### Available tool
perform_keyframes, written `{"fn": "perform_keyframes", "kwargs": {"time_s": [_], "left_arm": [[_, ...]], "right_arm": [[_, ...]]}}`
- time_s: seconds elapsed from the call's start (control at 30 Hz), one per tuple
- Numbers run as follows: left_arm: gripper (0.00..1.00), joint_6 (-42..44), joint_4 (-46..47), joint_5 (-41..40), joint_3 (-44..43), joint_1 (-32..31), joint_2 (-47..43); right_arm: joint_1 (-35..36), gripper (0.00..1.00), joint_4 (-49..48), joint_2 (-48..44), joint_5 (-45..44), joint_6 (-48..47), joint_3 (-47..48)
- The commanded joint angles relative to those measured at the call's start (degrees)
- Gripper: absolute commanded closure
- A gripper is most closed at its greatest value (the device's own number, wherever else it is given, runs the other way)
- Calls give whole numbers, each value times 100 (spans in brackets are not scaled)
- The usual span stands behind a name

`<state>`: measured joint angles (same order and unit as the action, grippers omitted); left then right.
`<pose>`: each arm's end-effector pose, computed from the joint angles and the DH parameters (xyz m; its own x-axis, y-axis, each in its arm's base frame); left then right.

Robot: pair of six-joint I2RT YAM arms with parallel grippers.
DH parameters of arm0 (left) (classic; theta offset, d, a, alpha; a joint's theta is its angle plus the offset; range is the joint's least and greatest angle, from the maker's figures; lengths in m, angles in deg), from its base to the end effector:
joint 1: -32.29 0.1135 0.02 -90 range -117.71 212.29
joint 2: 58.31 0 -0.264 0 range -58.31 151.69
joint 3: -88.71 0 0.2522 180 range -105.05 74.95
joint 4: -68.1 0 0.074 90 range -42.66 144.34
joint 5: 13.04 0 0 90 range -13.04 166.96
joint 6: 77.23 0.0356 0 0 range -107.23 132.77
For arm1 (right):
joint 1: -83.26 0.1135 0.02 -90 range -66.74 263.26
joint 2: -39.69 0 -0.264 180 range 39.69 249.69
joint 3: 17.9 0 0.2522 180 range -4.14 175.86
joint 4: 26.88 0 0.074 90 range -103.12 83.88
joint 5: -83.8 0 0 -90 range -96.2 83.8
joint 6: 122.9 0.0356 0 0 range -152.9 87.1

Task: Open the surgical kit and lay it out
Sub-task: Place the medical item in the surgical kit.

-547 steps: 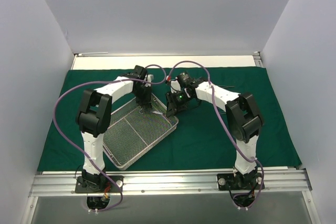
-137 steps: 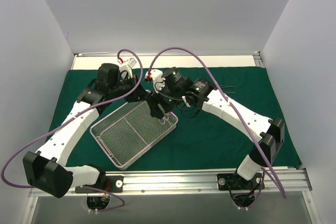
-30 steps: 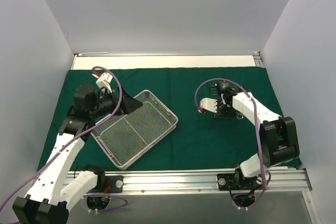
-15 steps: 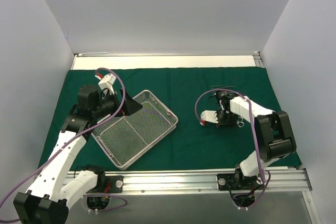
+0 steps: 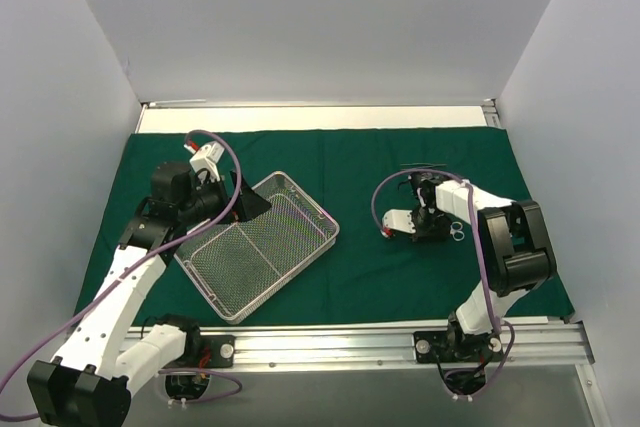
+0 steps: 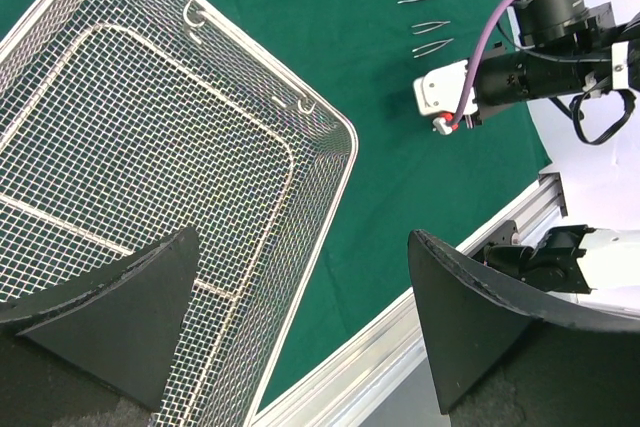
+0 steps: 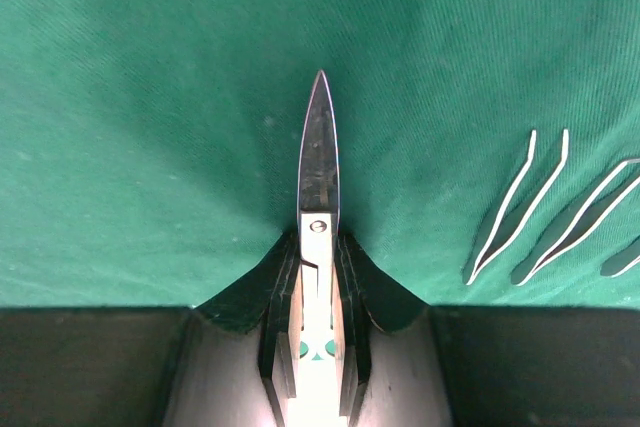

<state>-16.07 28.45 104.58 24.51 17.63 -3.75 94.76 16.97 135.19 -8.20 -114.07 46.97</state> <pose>0.1960 -0.0683 0.3180 -0.7194 -0.2536 -0.6467 0.3032 0.7229 -0.6208 0.2860 0.0569 0.1422 0.0429 -0.9990 -0.0078 -0.9622 -0.0392 -0.2696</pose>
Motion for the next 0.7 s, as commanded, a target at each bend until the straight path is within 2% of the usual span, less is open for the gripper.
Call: {"fn": "perform_keyframes", "kwargs": {"time_s": [0.0, 0.27, 0.67], "left_arm": [[6, 142, 5, -28, -177, 15, 28], [6, 151, 75, 68, -142, 15, 80], [6, 107, 216, 165, -63, 42, 89]], "right_arm": [[-184, 100, -29, 205, -72, -189, 4], [-237, 100, -3, 109, -81, -198, -110], [-87, 85, -12, 47, -2, -163, -286]]}}
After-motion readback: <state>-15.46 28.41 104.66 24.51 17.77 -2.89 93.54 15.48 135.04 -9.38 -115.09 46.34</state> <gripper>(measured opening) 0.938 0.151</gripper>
